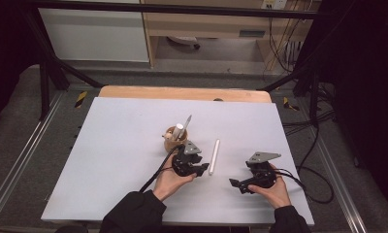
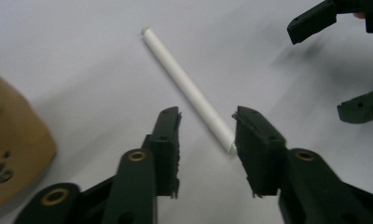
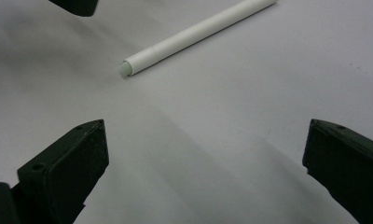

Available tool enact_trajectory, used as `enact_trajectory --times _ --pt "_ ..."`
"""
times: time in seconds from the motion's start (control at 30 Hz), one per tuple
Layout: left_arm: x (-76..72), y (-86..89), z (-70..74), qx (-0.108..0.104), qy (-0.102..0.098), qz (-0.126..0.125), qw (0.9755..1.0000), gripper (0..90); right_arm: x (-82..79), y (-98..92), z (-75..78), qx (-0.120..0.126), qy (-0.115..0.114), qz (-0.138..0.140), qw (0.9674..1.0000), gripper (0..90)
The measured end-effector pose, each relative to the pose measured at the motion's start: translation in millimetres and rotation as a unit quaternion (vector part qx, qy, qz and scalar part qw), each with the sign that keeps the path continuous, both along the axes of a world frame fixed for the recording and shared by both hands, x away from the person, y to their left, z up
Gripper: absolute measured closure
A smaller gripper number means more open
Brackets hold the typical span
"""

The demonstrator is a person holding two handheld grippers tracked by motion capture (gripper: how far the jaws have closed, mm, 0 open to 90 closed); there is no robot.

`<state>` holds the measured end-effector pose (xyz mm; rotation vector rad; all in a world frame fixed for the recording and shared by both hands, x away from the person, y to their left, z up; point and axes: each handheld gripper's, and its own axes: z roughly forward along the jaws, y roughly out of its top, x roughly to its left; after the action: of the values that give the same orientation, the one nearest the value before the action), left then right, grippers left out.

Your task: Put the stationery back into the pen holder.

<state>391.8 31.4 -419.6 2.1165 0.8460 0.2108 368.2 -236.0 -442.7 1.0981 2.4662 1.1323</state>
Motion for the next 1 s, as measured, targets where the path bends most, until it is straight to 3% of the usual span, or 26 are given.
enact_trajectory --times 0.23,0.37,0.57,1.0 --pt "2.8 -21.8 -5.8 0.005 0.012 -0.024 0.9996 82.9 0.2 -0.1 -0.2 -0.002 0.0 0.003 1.0 0.9" --pt "2.5 -32.3 -12.3 0.013 0.021 -0.036 0.9991 88.3 -0.3 0.2 -0.3 0.0 0.0 0.002 1.0 1.0" --pt "3.5 -40.8 -22.5 0.03 0.031 -0.046 0.998 89.5 -0.1 -0.1 -0.1 -0.001 0.0 0.003 1.0 1.0" --pt "3.9 -37.7 -24.2 0.065 0.03 -0.058 0.9957 89.7 -0.4 0.1 0.1 0.001 0.001 0.001 1.0 1.0"
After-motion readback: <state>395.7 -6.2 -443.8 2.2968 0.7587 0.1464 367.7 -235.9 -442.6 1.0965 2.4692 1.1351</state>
